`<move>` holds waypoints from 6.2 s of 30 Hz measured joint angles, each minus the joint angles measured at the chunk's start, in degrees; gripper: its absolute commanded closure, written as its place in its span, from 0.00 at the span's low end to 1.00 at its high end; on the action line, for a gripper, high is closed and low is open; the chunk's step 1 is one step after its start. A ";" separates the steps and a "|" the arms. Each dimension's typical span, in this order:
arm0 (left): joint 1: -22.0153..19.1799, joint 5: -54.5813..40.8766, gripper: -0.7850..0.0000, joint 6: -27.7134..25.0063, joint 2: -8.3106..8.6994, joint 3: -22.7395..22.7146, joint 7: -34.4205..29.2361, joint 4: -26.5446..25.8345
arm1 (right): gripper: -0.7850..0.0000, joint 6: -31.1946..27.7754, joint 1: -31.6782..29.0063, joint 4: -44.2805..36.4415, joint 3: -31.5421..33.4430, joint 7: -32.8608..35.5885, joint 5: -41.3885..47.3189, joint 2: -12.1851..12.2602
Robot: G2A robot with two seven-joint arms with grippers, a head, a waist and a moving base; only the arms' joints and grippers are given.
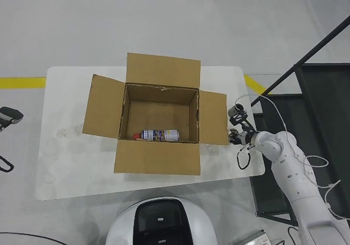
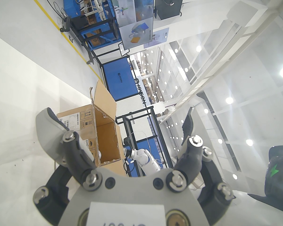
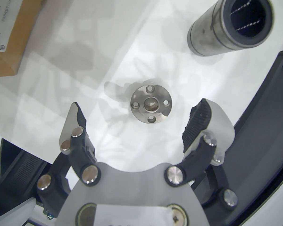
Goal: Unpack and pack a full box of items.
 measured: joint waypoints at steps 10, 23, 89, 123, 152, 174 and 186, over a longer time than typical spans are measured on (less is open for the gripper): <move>0.00 0.00 0.00 0.00 0.00 0.00 0.00 0.00 | 0.25 -0.03 3.88 5.74 -3.10 1.28 0.44 -0.42; 0.00 0.00 0.00 0.00 0.00 0.00 0.00 0.00 | 1.00 1.61 7.36 9.09 -6.00 0.58 -2.13 -0.66; 0.00 0.00 0.00 0.00 0.00 0.00 0.00 0.00 | 1.00 -1.77 16.52 -20.44 -22.25 8.48 6.72 -0.70; 0.00 0.00 0.00 0.00 0.00 0.00 0.00 0.00 | 0.00 -4.10 43.08 25.43 -54.65 2.68 5.81 -19.92; 0.00 0.00 0.00 0.00 0.00 0.00 0.00 0.00 | 0.00 -13.57 11.58 -15.88 -7.57 -0.08 12.06 1.08; 0.00 0.00 0.00 0.00 0.00 0.00 0.00 0.00 | 0.00 -7.51 -0.51 -24.61 4.77 -2.37 9.64 3.12; 0.00 0.00 0.00 0.00 0.00 0.00 0.00 0.00 | 0.00 -0.24 9.27 1.37 4.40 -3.57 9.65 3.12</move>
